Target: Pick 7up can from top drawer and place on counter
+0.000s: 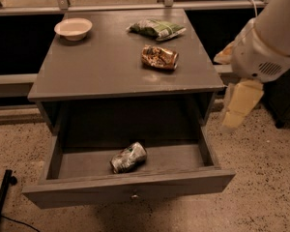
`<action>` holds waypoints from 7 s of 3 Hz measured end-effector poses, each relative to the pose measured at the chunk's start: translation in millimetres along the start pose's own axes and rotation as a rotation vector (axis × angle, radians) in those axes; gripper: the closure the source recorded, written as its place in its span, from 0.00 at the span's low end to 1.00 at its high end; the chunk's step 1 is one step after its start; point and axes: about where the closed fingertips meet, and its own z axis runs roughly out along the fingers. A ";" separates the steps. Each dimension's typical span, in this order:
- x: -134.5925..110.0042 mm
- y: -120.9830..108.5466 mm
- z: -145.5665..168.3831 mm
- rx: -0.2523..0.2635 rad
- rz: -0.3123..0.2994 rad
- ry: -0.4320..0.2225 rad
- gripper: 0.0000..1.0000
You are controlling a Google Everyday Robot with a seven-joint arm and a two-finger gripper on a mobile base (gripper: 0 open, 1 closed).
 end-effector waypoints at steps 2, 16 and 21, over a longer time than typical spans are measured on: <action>-32.3 23.1 78.8 -0.084 -0.187 -0.141 0.00; -162.6 32.6 261.3 -0.262 -0.764 -0.038 1.00; -303.1 -116.7 179.7 -0.196 -0.665 0.040 1.00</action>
Offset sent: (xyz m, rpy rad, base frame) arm 0.0042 0.0423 -0.0545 0.0892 0.0252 0.1376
